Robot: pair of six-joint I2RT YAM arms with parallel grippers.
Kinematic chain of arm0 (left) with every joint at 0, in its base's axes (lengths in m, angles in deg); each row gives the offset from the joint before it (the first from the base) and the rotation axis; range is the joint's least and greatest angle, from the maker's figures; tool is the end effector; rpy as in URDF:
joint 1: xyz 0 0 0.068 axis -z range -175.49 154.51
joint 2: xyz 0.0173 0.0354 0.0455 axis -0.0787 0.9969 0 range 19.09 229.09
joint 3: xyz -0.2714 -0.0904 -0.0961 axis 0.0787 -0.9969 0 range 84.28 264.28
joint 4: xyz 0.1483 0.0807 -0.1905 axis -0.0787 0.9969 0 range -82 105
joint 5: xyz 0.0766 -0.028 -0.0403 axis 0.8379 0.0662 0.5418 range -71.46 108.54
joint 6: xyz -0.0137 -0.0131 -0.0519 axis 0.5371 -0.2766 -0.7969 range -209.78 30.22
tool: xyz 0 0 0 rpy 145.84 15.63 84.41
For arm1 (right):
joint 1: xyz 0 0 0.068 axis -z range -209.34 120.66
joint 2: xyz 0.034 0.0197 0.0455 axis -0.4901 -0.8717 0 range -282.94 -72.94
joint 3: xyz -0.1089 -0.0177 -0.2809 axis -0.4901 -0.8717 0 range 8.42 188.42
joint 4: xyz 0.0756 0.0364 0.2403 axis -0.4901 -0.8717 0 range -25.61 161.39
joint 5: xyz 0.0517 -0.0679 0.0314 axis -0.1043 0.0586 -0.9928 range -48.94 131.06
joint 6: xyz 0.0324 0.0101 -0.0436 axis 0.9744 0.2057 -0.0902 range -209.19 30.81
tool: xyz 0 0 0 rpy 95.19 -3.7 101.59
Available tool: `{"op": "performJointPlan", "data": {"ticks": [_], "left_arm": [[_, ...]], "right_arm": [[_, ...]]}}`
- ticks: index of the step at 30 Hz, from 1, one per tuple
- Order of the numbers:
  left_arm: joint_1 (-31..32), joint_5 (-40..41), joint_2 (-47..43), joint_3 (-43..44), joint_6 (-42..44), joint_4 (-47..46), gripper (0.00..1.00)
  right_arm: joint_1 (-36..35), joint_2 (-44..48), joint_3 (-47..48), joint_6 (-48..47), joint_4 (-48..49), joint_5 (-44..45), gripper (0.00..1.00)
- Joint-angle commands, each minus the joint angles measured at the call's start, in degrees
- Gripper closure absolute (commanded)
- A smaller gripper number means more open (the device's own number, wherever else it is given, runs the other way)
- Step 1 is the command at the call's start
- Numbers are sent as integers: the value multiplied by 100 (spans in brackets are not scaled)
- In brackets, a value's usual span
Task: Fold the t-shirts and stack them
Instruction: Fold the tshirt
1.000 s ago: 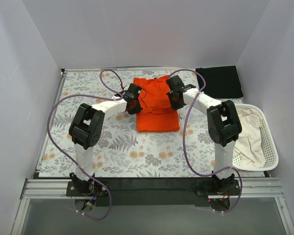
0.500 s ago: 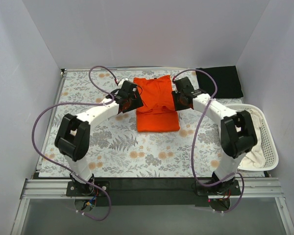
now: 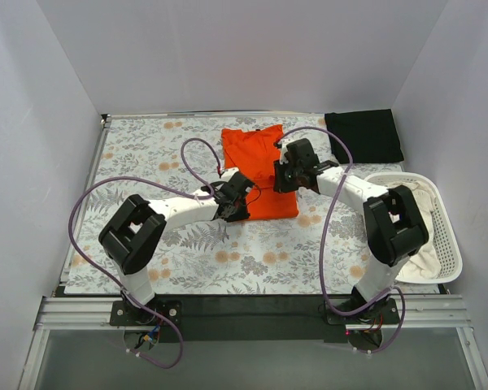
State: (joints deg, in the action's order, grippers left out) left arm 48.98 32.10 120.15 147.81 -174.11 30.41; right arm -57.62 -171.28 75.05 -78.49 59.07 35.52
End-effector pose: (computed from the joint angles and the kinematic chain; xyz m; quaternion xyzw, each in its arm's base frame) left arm 0.2608 -0.2437 0.2090 -0.3558 0.8912 -0.1829 0.2140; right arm 0.3298 0.1815 0.2530 -0.1591 0.9059 0.1720 0.3528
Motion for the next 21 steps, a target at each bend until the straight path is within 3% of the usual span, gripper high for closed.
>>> {"op": "performJointPlan", "data": {"ticks": [1, 10, 21], "left_arm": [[-8, 147, -77, -182, -144, -149, 76], [9, -81, 28, -569, -250, -202, 77], [27, -292, 28, -824, -303, -220, 78]], "right_arm": [[-47, -272, 87, 81, 501, -465, 84], [-56, -1107, 596, 117, 687, -641, 84], [50, -2065, 1624, -138, 669, -88, 79]]}}
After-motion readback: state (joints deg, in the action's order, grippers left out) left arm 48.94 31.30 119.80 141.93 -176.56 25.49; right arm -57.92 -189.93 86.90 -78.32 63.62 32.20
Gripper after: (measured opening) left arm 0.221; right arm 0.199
